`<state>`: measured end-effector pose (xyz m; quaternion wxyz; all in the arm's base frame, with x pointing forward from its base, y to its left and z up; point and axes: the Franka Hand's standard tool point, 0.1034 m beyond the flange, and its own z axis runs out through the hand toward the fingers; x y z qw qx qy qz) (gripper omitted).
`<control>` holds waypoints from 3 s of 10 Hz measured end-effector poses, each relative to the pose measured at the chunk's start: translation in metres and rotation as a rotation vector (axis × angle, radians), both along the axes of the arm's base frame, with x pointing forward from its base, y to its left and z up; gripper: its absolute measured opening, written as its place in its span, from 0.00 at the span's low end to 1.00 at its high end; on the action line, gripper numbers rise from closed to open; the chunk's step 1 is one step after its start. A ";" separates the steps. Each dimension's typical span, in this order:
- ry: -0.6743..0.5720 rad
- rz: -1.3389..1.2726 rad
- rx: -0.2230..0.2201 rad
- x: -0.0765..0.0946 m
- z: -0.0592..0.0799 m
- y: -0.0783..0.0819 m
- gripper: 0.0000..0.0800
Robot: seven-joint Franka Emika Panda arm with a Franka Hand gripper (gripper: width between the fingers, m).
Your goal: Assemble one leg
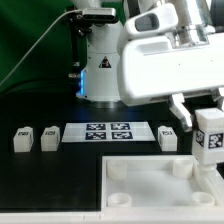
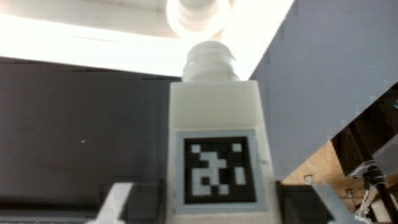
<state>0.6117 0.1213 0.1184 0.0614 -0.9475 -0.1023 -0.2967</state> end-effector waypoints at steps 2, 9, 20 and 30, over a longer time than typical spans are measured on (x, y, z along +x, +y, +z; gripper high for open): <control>0.006 -0.010 0.008 0.003 -0.007 0.002 0.36; 0.027 -0.024 0.000 -0.001 -0.029 -0.009 0.36; 0.037 -0.090 0.007 -0.008 -0.047 -0.009 0.46; 0.040 -0.090 0.007 -0.008 -0.047 -0.009 0.81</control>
Offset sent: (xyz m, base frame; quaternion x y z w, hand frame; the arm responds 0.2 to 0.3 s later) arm 0.0084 -0.0210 -0.0030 -0.0260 0.0127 -0.0131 0.9995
